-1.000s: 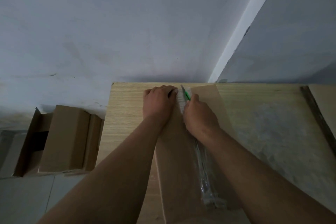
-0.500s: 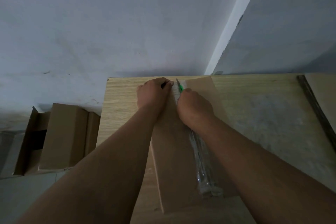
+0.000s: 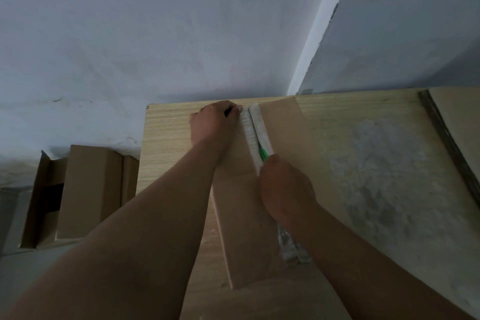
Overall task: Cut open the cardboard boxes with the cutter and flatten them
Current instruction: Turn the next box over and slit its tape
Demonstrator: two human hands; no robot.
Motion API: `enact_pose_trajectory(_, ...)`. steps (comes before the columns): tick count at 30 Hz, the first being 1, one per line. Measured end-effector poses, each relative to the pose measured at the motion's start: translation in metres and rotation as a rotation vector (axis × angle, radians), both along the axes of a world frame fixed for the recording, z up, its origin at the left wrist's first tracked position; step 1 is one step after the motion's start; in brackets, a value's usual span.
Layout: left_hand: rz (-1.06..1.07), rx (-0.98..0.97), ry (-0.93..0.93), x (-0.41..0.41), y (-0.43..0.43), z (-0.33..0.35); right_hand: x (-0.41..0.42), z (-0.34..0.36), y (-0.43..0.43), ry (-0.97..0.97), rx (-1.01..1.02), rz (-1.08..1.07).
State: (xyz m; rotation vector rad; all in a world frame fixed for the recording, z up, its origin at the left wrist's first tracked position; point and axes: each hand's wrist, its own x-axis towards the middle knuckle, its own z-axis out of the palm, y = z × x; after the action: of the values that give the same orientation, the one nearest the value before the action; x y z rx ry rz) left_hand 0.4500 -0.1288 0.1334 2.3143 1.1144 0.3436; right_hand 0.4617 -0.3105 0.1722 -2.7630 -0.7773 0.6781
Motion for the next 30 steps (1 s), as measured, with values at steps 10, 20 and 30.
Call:
enact_pose_trajectory(10,-0.066,0.065,0.013,-0.003,-0.002,-0.011,-0.024,0.0,-0.034,0.035,-0.049,-0.019)
enact_pose_trajectory(20,-0.286,0.126,0.212,-0.114,-0.128,-0.024,-0.01,0.01,-0.025,0.067,-0.103,0.077)
enact_pose_trajectory(30,-0.532,0.244,0.338,-0.163,-0.178,-0.016,-0.004,0.034,-0.014,0.021,-0.27,0.417)
